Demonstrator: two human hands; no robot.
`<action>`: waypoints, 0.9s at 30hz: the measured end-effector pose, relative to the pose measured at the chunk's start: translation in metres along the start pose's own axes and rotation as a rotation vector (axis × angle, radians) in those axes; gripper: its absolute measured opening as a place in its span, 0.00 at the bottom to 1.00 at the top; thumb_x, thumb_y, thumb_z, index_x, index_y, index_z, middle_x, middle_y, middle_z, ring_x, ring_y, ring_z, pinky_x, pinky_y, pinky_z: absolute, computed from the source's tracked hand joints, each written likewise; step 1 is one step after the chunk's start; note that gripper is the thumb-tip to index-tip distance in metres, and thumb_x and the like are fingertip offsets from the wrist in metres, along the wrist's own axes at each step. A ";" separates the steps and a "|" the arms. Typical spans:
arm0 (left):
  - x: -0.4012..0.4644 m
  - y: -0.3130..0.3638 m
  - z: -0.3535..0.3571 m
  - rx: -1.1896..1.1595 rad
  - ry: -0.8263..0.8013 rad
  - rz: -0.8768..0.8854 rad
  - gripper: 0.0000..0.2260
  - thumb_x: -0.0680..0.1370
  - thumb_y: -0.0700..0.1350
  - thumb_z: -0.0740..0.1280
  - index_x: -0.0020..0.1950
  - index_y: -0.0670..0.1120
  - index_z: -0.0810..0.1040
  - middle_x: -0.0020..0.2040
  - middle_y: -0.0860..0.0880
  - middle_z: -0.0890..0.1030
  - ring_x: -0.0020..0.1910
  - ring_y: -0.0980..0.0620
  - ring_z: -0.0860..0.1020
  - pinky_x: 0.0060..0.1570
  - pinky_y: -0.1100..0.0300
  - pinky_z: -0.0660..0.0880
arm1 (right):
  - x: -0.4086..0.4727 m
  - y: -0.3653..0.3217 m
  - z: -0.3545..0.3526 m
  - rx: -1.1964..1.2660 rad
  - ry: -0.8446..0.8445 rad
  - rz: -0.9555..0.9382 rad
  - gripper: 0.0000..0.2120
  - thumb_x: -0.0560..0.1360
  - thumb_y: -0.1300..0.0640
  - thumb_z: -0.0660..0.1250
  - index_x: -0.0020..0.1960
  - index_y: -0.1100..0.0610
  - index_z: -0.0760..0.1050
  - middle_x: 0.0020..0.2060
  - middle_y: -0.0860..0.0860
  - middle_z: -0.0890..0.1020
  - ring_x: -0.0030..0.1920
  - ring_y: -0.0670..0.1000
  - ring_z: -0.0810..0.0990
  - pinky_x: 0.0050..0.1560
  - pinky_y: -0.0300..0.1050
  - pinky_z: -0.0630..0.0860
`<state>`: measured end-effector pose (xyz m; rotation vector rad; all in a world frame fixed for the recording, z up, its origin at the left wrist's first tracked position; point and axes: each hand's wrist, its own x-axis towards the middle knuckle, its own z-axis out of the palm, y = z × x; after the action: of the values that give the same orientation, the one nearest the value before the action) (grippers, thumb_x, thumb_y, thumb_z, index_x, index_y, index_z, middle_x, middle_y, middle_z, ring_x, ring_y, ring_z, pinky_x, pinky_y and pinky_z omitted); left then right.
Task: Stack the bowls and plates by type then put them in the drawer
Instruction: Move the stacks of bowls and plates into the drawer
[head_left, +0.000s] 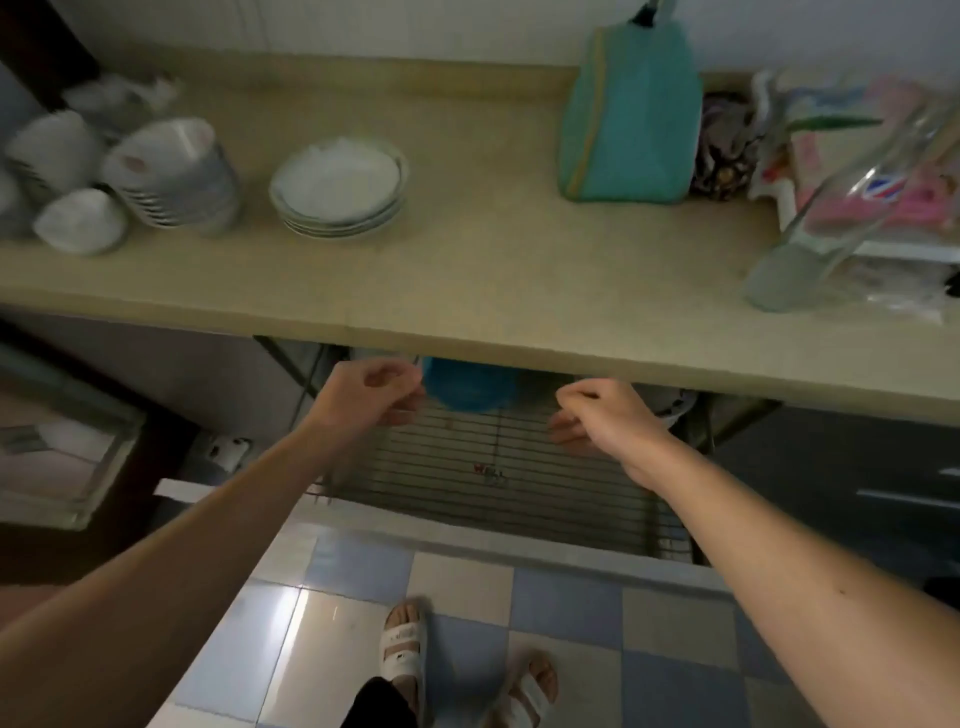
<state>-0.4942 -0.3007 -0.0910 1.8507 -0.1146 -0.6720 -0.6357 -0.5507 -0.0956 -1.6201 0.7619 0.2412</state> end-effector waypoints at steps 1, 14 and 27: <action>-0.002 0.006 -0.017 -0.011 0.038 0.010 0.04 0.79 0.42 0.70 0.51 0.44 0.83 0.42 0.46 0.87 0.40 0.51 0.86 0.40 0.60 0.83 | -0.002 -0.017 0.009 0.002 -0.005 -0.015 0.04 0.83 0.55 0.63 0.55 0.50 0.77 0.46 0.55 0.87 0.46 0.54 0.88 0.50 0.50 0.85; 0.073 0.085 -0.184 -0.124 0.291 0.095 0.05 0.81 0.46 0.69 0.49 0.45 0.80 0.49 0.43 0.84 0.43 0.46 0.85 0.44 0.51 0.84 | 0.043 -0.198 0.123 -0.014 0.072 -0.185 0.07 0.82 0.56 0.64 0.53 0.57 0.79 0.43 0.57 0.87 0.44 0.57 0.87 0.44 0.51 0.86; 0.246 0.088 -0.221 -0.088 -0.007 -0.129 0.23 0.83 0.52 0.63 0.76 0.44 0.67 0.68 0.43 0.74 0.60 0.43 0.78 0.48 0.50 0.80 | 0.180 -0.255 0.199 -0.050 0.511 -0.061 0.28 0.78 0.49 0.67 0.75 0.56 0.67 0.66 0.56 0.78 0.61 0.59 0.81 0.63 0.54 0.78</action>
<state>-0.1579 -0.2453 -0.0584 1.7819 0.0297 -0.7609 -0.2943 -0.4206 -0.0333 -1.7721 1.0947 -0.2110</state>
